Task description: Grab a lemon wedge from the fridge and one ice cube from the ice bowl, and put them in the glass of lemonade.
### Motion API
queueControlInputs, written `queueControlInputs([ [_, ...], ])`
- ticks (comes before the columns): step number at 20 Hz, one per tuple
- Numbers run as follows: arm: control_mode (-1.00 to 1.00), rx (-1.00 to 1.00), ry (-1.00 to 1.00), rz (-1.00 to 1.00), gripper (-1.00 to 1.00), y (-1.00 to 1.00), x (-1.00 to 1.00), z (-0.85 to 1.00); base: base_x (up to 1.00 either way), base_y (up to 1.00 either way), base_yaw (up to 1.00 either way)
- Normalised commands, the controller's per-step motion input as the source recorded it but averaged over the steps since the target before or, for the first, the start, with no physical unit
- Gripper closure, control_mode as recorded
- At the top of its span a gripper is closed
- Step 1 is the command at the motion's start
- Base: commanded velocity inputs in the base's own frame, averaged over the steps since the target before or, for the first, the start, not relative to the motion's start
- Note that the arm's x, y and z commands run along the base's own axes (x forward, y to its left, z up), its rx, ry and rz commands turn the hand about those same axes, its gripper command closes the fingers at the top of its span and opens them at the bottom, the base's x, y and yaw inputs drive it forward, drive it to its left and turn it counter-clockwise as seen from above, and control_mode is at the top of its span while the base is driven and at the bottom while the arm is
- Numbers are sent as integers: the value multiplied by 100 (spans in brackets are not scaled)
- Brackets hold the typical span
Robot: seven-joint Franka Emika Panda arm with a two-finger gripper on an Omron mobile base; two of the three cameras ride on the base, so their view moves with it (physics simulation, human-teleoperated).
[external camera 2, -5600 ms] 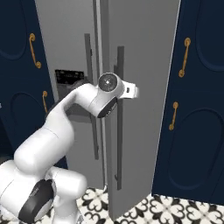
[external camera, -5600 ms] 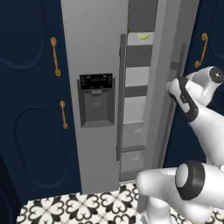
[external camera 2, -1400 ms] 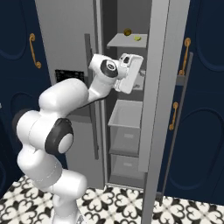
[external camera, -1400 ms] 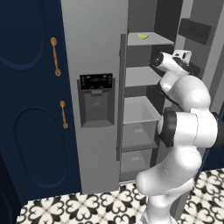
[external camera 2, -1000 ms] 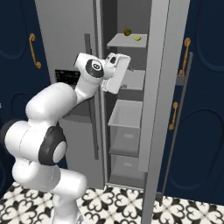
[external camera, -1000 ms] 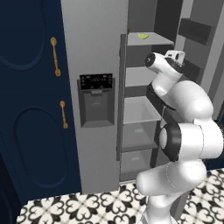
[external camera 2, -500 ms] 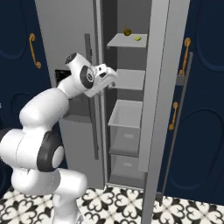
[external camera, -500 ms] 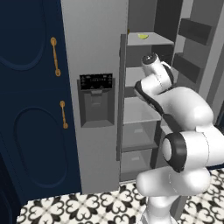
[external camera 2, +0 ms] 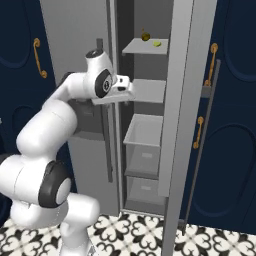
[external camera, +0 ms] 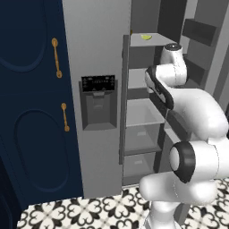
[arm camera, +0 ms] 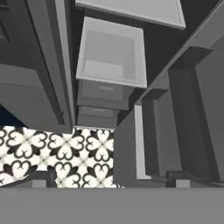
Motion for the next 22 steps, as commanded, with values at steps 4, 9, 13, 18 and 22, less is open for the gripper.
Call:
queueControlInputs([
  [4, -100, 34, 0, -2, -100, 0, -100, 71, 0, 0, 0],
  [9, -100, 28, -2, 0, -100, 14, -100, 38, 0, 0, 0],
  [13, -100, 0, 2, 0, -100, 29, -100, -9, 0, 0, 0],
  [18, -100, -1, 7, 0, -100, 2, -98, -2, 0, 0, 0],
  [22, -100, -12, 0, 0, -100, 14, -80, -2, 0, 0, 0],
])
